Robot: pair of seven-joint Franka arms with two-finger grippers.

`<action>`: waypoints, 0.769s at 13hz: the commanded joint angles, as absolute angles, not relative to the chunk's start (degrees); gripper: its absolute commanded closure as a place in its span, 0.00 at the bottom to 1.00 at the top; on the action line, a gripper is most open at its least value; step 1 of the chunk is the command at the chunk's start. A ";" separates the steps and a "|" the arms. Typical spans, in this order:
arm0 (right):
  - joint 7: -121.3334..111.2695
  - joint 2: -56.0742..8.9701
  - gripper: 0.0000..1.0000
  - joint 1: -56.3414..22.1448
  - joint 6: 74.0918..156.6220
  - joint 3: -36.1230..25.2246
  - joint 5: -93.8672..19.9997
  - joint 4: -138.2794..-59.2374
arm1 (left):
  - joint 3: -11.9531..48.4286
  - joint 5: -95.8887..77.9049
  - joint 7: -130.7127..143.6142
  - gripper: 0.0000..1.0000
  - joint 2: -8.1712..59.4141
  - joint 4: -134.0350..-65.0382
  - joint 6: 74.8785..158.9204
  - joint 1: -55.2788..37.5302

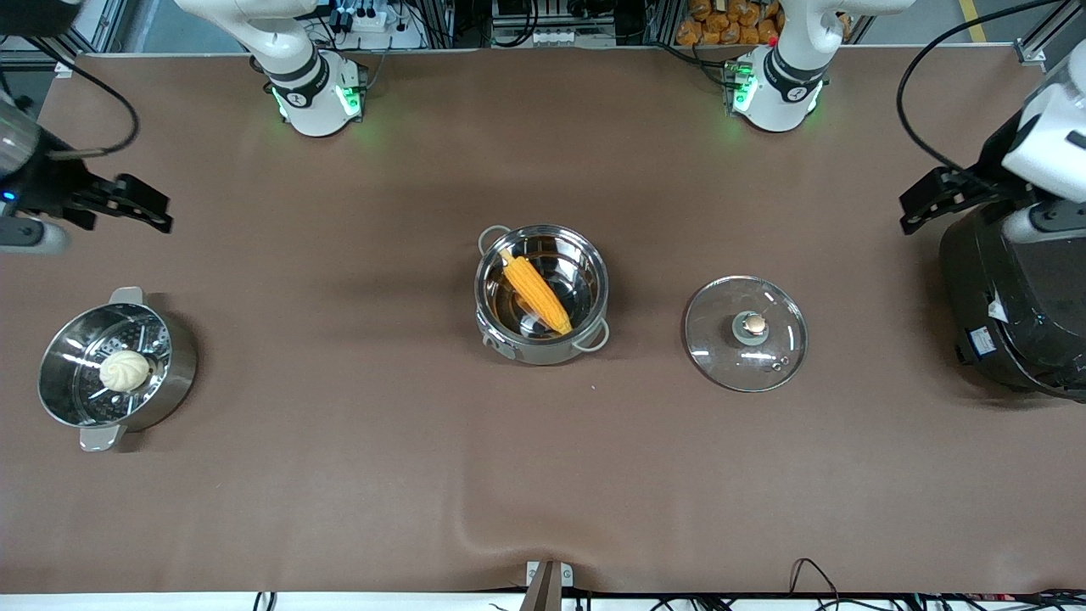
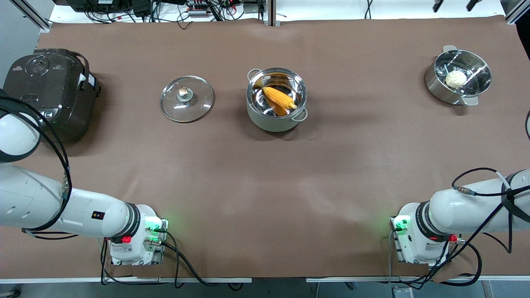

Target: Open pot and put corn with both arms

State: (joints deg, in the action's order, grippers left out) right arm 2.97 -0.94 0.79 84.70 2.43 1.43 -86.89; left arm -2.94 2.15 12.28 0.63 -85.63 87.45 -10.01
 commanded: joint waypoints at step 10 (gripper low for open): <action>0.09 0.26 0.00 3.69 85.08 1.23 -3.34 -87.01 | 2.64 1.67 9.67 0.00 -0.44 -84.91 82.44 -2.90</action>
